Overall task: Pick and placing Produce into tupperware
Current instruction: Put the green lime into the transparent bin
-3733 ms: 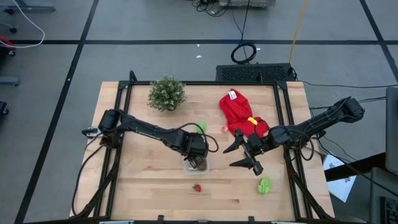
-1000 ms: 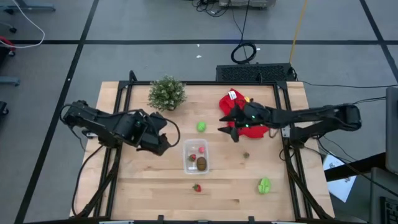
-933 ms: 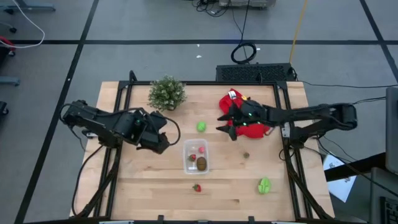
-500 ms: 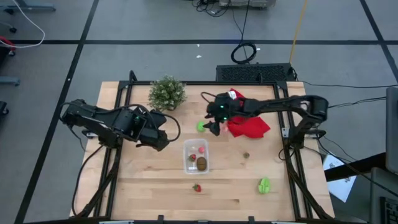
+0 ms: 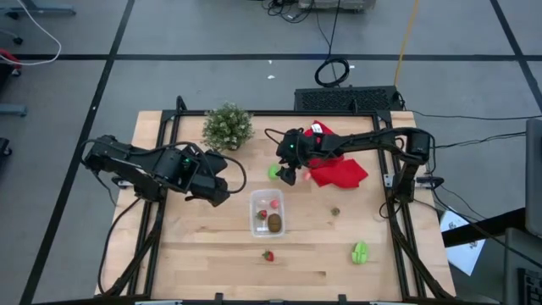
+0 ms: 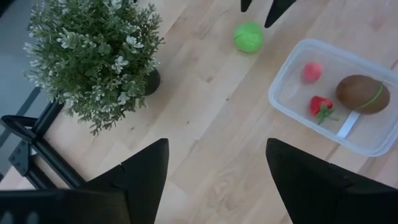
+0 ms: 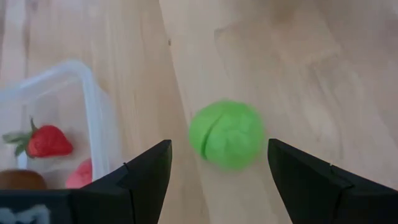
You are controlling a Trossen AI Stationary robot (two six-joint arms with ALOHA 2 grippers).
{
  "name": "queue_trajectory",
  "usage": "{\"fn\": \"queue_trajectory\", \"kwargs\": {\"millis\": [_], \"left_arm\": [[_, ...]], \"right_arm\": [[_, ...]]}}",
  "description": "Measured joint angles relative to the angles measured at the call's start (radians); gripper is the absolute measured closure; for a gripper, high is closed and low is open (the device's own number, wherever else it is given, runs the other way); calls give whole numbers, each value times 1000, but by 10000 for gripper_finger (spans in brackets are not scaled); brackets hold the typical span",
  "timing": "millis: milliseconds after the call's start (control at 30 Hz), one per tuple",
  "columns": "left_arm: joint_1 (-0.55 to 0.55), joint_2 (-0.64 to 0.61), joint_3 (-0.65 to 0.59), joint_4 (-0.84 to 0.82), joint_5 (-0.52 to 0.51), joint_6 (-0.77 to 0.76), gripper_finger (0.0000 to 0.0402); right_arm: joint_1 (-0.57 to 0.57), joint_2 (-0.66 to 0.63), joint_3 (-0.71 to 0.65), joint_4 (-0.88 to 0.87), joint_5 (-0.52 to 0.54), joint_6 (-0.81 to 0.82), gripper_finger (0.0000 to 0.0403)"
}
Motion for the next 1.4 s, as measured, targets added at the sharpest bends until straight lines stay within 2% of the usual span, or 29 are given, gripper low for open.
{"fn": "queue_trajectory", "kwargs": {"millis": [267,367,733,1033,1133,1400], "left_arm": [[0,0,0,0,-3,9,128],[0,0,0,0,-3,9,128],[2,0,0,1,-4,2,128],[2,0,0,5,-11,0,128],[2,0,0,5,-21,-13,128],[2,0,0,22,-21,-23,128]], "right_arm": [[-28,-1,0,59,0,-22,146],[-34,-1,0,73,-46,-21,146],[-51,-1,0,58,-49,-23,146],[20,-1,4,60,-11,-64,146],[25,0,64,27,5,-75,146],[39,-1,325,-51,1,-166,146]]}}
